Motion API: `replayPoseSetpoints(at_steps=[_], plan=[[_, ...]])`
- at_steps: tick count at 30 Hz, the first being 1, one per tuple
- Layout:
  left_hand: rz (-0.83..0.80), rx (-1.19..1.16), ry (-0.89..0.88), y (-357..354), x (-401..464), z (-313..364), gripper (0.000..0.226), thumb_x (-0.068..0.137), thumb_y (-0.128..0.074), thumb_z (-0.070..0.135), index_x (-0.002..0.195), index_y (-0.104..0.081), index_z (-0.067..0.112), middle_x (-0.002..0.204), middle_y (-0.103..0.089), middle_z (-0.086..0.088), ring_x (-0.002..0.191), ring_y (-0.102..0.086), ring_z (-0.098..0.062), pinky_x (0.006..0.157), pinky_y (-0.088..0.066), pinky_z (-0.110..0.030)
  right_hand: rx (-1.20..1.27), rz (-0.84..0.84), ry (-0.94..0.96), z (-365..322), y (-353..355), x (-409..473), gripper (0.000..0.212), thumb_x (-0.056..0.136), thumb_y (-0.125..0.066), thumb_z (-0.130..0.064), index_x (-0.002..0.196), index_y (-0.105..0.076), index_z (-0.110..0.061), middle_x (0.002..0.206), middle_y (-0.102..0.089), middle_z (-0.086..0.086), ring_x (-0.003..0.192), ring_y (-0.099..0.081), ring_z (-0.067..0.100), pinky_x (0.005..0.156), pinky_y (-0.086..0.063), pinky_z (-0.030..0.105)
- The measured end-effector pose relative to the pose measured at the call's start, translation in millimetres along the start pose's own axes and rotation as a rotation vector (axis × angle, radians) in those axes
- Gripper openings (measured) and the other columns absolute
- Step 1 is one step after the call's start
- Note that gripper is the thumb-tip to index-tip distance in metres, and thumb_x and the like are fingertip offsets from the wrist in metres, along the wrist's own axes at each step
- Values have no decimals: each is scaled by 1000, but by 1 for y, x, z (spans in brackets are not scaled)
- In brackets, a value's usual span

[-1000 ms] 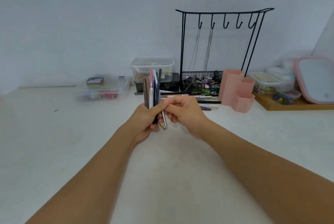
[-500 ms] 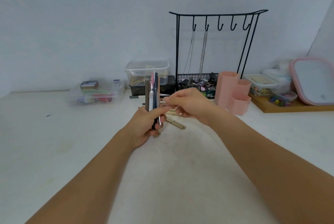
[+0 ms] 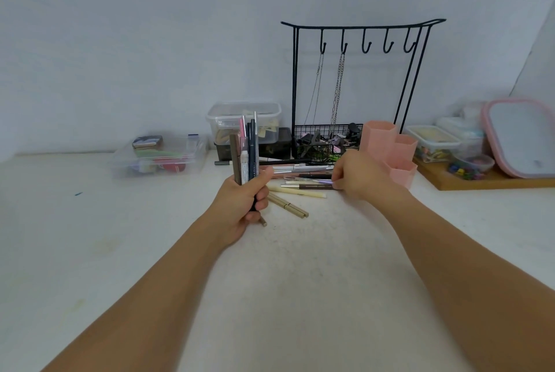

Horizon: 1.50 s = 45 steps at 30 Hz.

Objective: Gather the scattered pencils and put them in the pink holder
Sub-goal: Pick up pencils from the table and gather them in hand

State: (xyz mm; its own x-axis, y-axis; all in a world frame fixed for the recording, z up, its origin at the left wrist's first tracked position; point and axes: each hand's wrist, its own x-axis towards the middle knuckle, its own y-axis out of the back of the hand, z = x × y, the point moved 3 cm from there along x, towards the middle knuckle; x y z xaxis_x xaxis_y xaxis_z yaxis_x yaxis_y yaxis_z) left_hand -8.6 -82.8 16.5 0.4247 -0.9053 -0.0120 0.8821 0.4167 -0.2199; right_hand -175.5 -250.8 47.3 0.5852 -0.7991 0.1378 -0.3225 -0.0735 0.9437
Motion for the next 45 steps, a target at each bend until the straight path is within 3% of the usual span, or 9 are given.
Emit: replayPoseSetpoints(at_steps=[4, 7, 11, 16, 22, 29, 33, 41, 45], plan=[[38, -41, 19, 0, 0, 3, 34, 92, -68, 45, 80, -48, 20, 58, -43, 1, 46, -39, -9, 34, -20, -17, 111, 43, 64, -9, 19, -3, 17, 89, -74, -9, 74, -68, -17, 71, -63, -5, 73, -61, 19, 63, -45, 26], [33, -54, 15, -1, 0, 3, 37, 91, -68, 46, 79, -46, 19, 57, -43, 1, 45, -38, -9, 33, -19, -17, 433, -26, 113, -37, 32, -18, 7, 93, -68, -10, 87, -68, -12, 71, -68, 2, 60, -61, 12, 58, -51, 23], [-21, -42, -35, -6, -1, 3, 34, 80, -75, 43, 86, -55, 15, 64, -53, -1, 47, -38, -10, 33, -22, -17, 952, -248, 172, -81, 30, -38, 15, 92, -66, 1, 107, -63, 1, 80, -72, 17, 67, -69, 18, 64, -58, 24], [-105, -45, -89, -6, -2, 6, 51, 66, -83, 43, 96, -60, 8, 69, -55, 0, 50, -42, -10, 33, -27, -16, 1078, -347, 165, -94, 19, -44, 12, 90, -61, 8, 98, -66, 1, 79, -69, 14, 70, -68, 19, 65, -58, 21], [-139, 30, -86, -8, -5, 4, 30, 69, -80, 32, 89, -67, 13, 67, -64, -2, 54, -54, -12, 36, -32, -17, 1138, -410, 150, -92, 9, -43, 7, 92, -65, 1, 87, -68, -3, 79, -68, 12, 68, -64, 19, 72, -58, 26], [-78, 79, -69, -4, -2, -1, 21, 87, -75, 11, 104, -63, 8, 64, -55, -4, 54, -53, -15, 36, -33, -19, 1017, -338, 75, -97, -7, -46, 5, 85, -74, -6, 82, -71, -9, 75, -68, 13, 73, -58, 23, 56, -38, 24], [-36, 102, -67, -2, 1, -4, 17, 89, -73, 9, 104, -65, 8, 65, -58, -6, 55, -57, -15, 38, -37, -22, 1030, -292, 43, -101, -10, -48, 5, 83, -71, -4, 79, -70, -2, 70, -64, 22, 57, -57, 22, 52, -35, 25], [37, 126, -106, -1, 4, -6, 22, 88, -75, 9, 107, -65, 1, 66, -60, -8, 52, -57, -14, 39, -39, -23, 909, -279, -21, -103, -6, -45, 8, 83, -73, -11, 80, -73, -3, 69, -67, 10, 61, -57, 14, 52, -43, 23], [16, 86, -105, -1, 4, -3, 22, 86, -79, 22, 84, -60, 12, 62, -54, -3, 52, -54, -14, 39, -39, -23, 734, -171, -7, -77, 24, -34, 18, 84, -78, -25, 95, -76, -10, 81, -72, -3, 70, -64, 9, 64, -49, 24]])
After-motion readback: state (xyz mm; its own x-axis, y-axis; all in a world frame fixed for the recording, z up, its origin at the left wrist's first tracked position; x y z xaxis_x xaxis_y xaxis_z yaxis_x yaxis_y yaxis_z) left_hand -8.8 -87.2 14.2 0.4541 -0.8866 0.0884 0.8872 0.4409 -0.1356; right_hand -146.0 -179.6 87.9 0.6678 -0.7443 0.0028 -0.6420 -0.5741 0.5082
